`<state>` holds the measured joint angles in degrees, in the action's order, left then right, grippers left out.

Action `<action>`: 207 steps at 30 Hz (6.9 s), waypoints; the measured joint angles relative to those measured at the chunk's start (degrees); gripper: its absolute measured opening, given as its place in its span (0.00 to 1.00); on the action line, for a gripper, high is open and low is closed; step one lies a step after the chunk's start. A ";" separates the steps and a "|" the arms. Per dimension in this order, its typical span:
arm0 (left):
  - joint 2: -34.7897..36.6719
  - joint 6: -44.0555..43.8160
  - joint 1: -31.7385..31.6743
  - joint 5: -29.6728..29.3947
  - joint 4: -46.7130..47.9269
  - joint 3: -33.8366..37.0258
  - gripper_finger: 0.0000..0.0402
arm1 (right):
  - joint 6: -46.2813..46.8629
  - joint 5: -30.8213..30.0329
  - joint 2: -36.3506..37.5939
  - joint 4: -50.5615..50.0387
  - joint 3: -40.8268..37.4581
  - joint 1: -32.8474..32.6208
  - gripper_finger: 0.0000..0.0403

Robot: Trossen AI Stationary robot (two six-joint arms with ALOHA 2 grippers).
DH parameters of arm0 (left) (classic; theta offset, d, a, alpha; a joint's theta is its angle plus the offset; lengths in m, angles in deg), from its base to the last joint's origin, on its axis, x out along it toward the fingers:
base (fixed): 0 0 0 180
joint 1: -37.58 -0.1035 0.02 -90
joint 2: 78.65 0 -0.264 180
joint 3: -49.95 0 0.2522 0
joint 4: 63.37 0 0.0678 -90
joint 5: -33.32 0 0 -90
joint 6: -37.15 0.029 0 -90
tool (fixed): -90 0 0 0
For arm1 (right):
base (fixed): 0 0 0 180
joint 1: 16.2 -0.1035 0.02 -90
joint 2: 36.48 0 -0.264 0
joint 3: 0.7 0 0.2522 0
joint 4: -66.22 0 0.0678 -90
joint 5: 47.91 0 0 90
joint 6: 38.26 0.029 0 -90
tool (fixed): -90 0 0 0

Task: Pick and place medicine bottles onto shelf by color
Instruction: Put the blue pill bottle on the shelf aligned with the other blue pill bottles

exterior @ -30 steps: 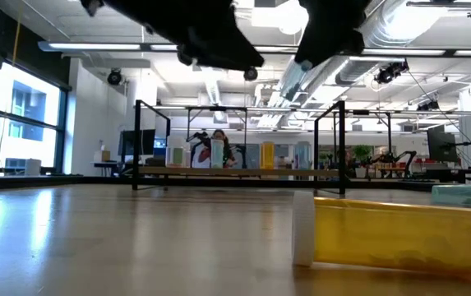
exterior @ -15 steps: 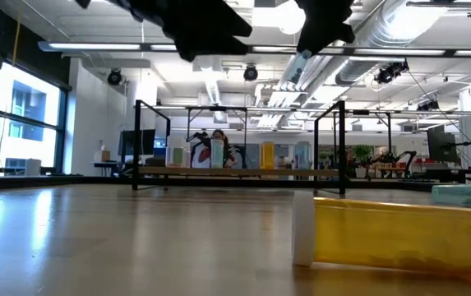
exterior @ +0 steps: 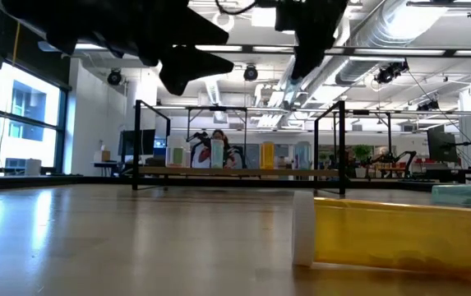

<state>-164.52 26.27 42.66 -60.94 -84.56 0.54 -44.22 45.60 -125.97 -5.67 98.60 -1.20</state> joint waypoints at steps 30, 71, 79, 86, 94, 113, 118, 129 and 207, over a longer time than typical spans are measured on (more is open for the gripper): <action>-0.07 0.10 0.18 0.01 -1.08 -0.01 0.60 | -6.95 -7.94 -13.71 -0.45 -0.07 6.02 0.27; -0.07 0.48 0.20 0.04 -0.89 -0.01 0.60 | -2.00 -1.88 -15.29 1.78 -0.09 10.52 0.31; -0.07 0.42 0.20 0.04 -0.90 -0.01 0.60 | -1.79 -4.28 -15.29 1.66 -0.09 10.52 0.38; -0.07 0.52 0.20 0.04 -0.89 -0.01 0.60 | -1.82 -3.69 -15.26 0.15 0.99 10.50 0.38; -0.07 0.55 0.20 -0.52 -0.24 -0.01 0.60 | -1.44 -0.89 -15.13 -4.19 9.66 9.06 0.38; -0.07 3.61 0.05 -3.91 4.31 -0.01 0.60 | -0.87 8.57 -0.45 -4.63 5.46 0.08 0.38; -0.07 5.12 -1.48 -4.39 4.11 -0.01 0.60 | 4.19 3.61 9.84 3.74 -6.00 -2.34 0.38; -0.07 9.14 -8.46 -7.35 4.86 -1.38 0.60 | 11.65 -11.19 26.79 24.75 -23.99 -9.06 0.38; -29.74 14.56 -27.58 -3.31 48.41 -49.56 0.01 | 23.92 -34.34 33.48 36.08 -43.08 -18.07 0.38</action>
<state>-194.26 40.82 15.08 -64.25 -36.15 -49.02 -20.30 11.26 -92.49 30.41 55.52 -19.27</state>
